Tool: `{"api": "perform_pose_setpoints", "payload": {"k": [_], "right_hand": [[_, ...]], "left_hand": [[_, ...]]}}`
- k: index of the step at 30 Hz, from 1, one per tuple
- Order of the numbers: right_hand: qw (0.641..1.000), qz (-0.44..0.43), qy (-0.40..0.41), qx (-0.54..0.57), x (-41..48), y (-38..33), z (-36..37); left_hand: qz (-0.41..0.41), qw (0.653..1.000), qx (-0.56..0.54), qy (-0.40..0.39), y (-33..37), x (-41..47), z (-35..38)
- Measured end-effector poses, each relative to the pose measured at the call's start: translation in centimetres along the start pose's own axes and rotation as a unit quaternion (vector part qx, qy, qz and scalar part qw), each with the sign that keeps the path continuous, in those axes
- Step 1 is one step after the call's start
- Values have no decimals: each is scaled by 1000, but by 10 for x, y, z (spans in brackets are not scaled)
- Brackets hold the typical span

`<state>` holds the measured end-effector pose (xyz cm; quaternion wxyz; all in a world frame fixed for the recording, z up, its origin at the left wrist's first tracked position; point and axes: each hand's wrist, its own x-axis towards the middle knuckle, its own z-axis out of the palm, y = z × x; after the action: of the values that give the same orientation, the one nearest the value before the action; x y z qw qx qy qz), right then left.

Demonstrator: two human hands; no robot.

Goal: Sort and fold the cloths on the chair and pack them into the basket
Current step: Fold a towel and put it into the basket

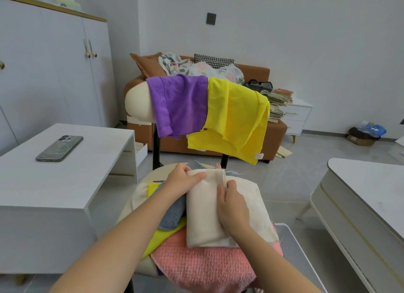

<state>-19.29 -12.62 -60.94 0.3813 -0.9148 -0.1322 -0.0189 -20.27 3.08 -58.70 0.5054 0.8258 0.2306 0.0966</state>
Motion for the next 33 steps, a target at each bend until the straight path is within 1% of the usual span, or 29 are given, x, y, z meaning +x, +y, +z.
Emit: {"api": "perform_pose_setpoints", "payload": {"k": [3, 4, 5, 7, 8, 10, 12, 16, 18, 19, 21, 22, 24, 26, 27, 29, 31, 33], "right_hand": [[1000, -4, 15, -19, 2, 0, 1], [999, -4, 17, -35, 1, 0, 2], [999, -2, 18, -49, 1, 0, 4], [998, 4, 23, -66, -1, 0, 6], [996, -6, 42, -83, -2, 0, 8], [980, -83, 123, -133, -2, 5, 10], [959, -163, 175, -154, -5, 7, 8], [952, -215, 176, -130, -12, 9, 8], [949, -245, 145, -133, -17, 12, 11], [954, -242, 119, -129, -19, 14, 13], [971, -202, 54, -112, -23, 14, 15], [978, -179, 33, -101, -25, 12, 13], [990, -129, 7, -50, -26, 5, 4], [996, -64, -36, 51, -21, 0, -10], [992, -31, -63, 109, -18, -1, -19], [972, 17, -125, 199, -13, 1, -34], [948, 43, -185, 254, -11, 7, -45], [926, 59, -221, 301, -11, 10, -53]], "left_hand": [[-63, 989, -107, -86, 1, -9, -5], [-79, 983, -122, -114, 2, -13, -6], [-85, 981, -120, -125, 2, -17, -6], [-84, 985, -105, -104, 1, -21, -4], [-84, 988, -100, -86, 1, -23, -2], [-88, 990, -93, -59, 2, -26, 4], [-84, 992, -84, -41, 5, -27, 8], [-71, 995, -64, -13, 6, -24, 13], [-79, 995, -66, 7, 5, -23, 16], [-84, 994, -69, 14, 5, -23, 17], [-88, 994, -69, 14, 7, -27, 17], [-83, 993, -78, 2, 9, -30, 17], [-72, 986, -141, -48, 14, -36, 16], [-76, 965, -227, -107, 20, -44, 16], [-78, 954, -261, -128, 22, -48, 16], [-73, 938, -300, -159, 22, -53, 18], [-58, 930, -310, -188, 20, -56, 22], [-45, 924, -316, -210, 16, -57, 26]]}}
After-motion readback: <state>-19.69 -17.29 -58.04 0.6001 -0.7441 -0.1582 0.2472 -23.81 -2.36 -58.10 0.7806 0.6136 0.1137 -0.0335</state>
